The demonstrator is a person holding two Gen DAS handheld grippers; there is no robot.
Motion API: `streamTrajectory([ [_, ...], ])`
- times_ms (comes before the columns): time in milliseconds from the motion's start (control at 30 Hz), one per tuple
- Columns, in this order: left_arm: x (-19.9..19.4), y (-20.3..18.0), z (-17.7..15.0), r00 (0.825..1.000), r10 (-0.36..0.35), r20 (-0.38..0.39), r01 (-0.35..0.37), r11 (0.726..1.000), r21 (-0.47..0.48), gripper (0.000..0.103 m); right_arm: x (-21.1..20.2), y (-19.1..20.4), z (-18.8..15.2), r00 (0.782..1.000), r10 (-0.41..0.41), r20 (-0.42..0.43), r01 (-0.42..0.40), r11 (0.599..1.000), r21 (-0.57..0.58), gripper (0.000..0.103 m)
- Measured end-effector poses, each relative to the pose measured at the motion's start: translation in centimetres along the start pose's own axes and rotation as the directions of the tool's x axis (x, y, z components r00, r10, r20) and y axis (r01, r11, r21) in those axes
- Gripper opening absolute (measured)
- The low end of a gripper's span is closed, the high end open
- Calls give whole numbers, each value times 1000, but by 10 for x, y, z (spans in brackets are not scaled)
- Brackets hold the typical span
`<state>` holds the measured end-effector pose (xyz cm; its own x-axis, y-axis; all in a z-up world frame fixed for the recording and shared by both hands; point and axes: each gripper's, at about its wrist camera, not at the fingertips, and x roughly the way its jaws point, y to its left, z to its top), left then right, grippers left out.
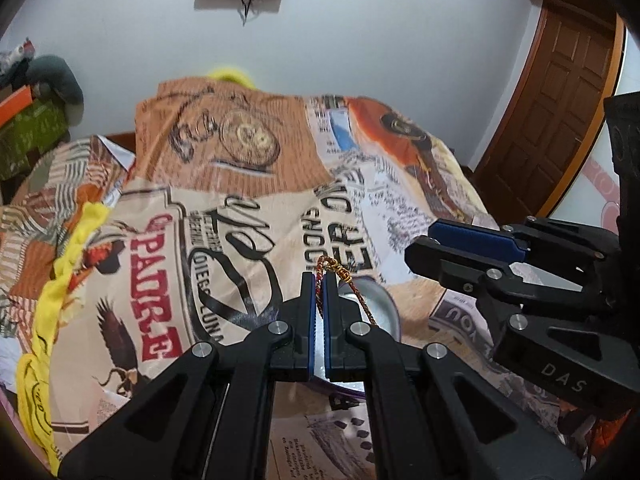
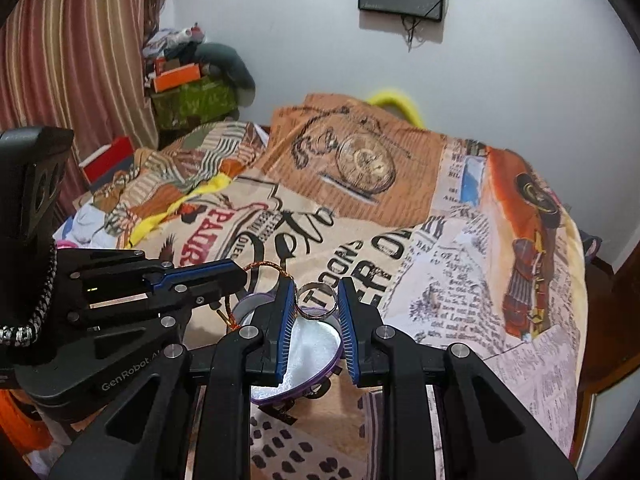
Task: Organize jewelry
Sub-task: 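Carry the bracelet with the left gripper while the right gripper carries the ring to the tin, then open both grippers to drop the bracelet and ring into the heart tin, then lift both grippers out of the tin toward the remaining jewelry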
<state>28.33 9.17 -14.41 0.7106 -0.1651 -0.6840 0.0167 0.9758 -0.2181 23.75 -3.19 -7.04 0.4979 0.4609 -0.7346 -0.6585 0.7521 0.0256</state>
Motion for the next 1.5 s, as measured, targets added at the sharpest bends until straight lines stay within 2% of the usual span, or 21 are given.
streamTrajectory([
  [200, 20, 11, -6, 997, -29, -75, 27, 999, -23, 1, 27, -1, -3, 995, 39, -89, -40, 999, -4, 20],
  [467, 28, 15, -14, 993, -22, -116, 22, 1000, -4, 1, 53, 0, -14, 980, 85, -181, -85, 996, 9, 20],
  [733, 30, 14, -18, 990, -9, -139, 10, 1000, 13, 1, 65, 0, -19, 966, 111, -234, -109, 994, 20, 20],
  [933, 23, 13, -19, 991, 25, -128, -21, 999, 30, 2, 66, 4, -21, 966, 89, -241, -94, 995, -12, 20],
  [1033, 18, 13, -19, 992, 28, -127, -25, 999, 28, 5, 67, 6, -22, 964, 70, -257, -81, 996, -34, 20],
  [1167, 9, 14, -19, 992, 50, -113, -47, 999, 28, 16, 67, 8, -22, 961, 37, -273, -55, 997, -57, 23],
  [1367, -9, 14, -18, 993, 69, -93, -67, 997, 29, 18, 54, 9, -21, 967, 4, -256, -20, 998, -63, 36],
  [1500, -23, 9, -17, 994, 88, -68, -85, 995, 47, 29, 40, 9, -18, 973, -9, -230, -6, 998, -63, 42],
])
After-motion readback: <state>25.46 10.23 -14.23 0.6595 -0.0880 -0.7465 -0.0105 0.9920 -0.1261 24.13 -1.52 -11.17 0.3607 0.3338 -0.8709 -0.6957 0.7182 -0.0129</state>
